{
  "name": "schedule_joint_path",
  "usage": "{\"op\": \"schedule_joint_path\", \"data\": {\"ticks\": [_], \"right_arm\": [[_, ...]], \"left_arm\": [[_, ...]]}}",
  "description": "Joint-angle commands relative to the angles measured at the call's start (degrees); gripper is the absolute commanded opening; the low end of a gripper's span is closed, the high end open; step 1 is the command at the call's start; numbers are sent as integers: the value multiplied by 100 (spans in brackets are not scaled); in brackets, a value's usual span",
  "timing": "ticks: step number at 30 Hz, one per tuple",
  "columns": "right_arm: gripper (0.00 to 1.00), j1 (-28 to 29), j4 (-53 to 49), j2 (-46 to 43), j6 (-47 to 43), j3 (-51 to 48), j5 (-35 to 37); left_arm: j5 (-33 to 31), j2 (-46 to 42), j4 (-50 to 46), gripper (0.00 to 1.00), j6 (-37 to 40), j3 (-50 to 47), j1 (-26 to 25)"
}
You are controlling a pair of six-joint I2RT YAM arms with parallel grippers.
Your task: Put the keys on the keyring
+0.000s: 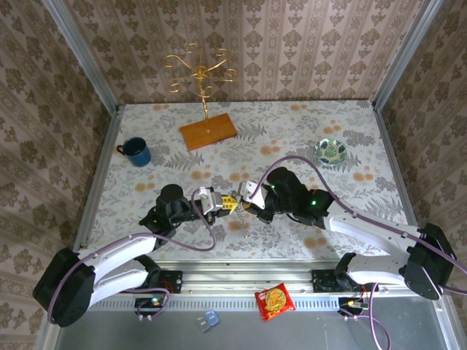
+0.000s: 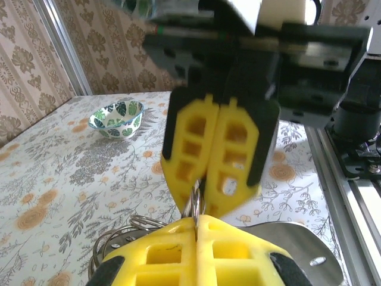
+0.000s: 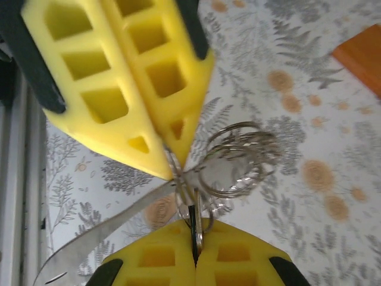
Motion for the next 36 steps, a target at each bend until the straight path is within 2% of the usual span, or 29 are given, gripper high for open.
{"op": "schedule_joint_path", "data": {"ticks": [1, 8, 9, 10, 12, 14, 16, 19, 23, 27, 32, 36], "right_arm": [[0, 28, -15, -267, -260, 171, 696], [0, 36, -334, -415, -576, 454, 795], [0, 33, -400, -407, -619, 500, 798], [0, 31, -438, -406, -649, 531, 820], [0, 33, -508, -398, -721, 606, 874], [0, 31, -592, -377, -790, 694, 899], [0, 34, -703, -324, -838, 816, 898], [0, 77, -786, -235, -873, 983, 894], [0, 258, -689, -8, -734, 1202, 759], [0, 596, -216, 342, -310, 1402, 370], [0, 1089, 626, 980, 412, 1606, 158], [0, 1119, 1511, 1482, 1160, 1460, 204]], "left_arm": [[3, -87, -84, 0, 177, 125, 25], [-150, -64, -473, 0, 303, 246, 26], [-225, -59, -473, 3, 266, 248, 25], [-283, -68, -444, 13, 210, 239, 21], [-492, -123, -293, 38, 87, 158, 25], [-679, -212, -132, 51, -24, 52, 28], [-965, -377, -14, 58, -113, -61, 40], [-1626, -769, 131, 61, -214, -245, 76], [-3059, -1540, 193, 70, -366, -538, 165], [-4848, -2260, -819, 74, -668, -520, 527], [-5804, -3116, -1967, 74, -1478, -436, 1339], [-6296, -3494, -2652, 73, -1857, -304, 1854]]}}
